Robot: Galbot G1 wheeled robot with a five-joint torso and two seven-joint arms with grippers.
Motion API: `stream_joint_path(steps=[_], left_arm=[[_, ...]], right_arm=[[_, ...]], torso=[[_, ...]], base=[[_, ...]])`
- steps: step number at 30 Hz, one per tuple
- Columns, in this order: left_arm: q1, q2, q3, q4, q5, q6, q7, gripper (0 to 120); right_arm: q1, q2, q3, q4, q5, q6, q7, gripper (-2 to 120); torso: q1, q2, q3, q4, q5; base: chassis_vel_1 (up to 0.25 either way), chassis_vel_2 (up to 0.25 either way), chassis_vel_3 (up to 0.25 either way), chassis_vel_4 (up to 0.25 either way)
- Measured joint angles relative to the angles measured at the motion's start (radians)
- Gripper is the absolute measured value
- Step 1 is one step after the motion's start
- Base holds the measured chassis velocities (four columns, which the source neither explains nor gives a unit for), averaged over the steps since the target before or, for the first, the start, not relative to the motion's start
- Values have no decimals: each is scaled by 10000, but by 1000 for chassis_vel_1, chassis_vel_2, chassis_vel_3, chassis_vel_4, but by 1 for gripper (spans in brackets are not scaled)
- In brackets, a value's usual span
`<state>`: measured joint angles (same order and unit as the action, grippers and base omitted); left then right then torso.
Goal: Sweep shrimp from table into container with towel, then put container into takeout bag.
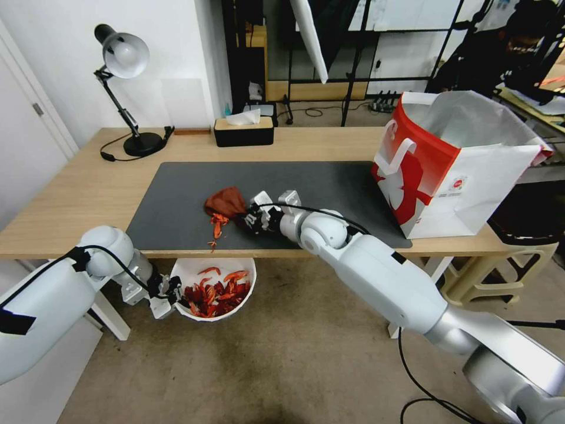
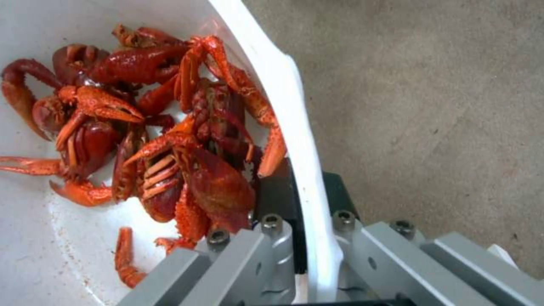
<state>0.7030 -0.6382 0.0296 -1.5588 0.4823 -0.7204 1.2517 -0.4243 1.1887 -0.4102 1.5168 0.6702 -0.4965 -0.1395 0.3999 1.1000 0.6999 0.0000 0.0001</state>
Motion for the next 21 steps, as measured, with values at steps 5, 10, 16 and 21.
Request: stream_joint_path(steps=[5, 10, 16, 21], left_arm=[[-73, -30, 47, -27, 0, 47, -1, 0], [-107, -81, 107, -40, 1, 86, 0, 0], [-220, -99, 214, -46, -4, 141, 11, 0], [-269, -93, 253, -47, -27, 160, 19, 0]], right_arm=[[-393, -238, 5, 569, 56, -41, 163, 6], [-627, -363, 23, 923, 67, -92, 270, 6], [-995, -635, 18, 1627, 156, -221, 481, 6], [-1205, -803, 12, 2113, 266, -349, 699, 6]], torso=[[-1, 1, 0, 0, 1], [0, 1, 1, -1, 1], [0, 0, 2, -1, 0], [0, 0, 2, 1, 0]], base=[[0, 0, 0, 0], [0, 0, 0, 0], [0, 0, 0, 0], [0, 0, 0, 0]])
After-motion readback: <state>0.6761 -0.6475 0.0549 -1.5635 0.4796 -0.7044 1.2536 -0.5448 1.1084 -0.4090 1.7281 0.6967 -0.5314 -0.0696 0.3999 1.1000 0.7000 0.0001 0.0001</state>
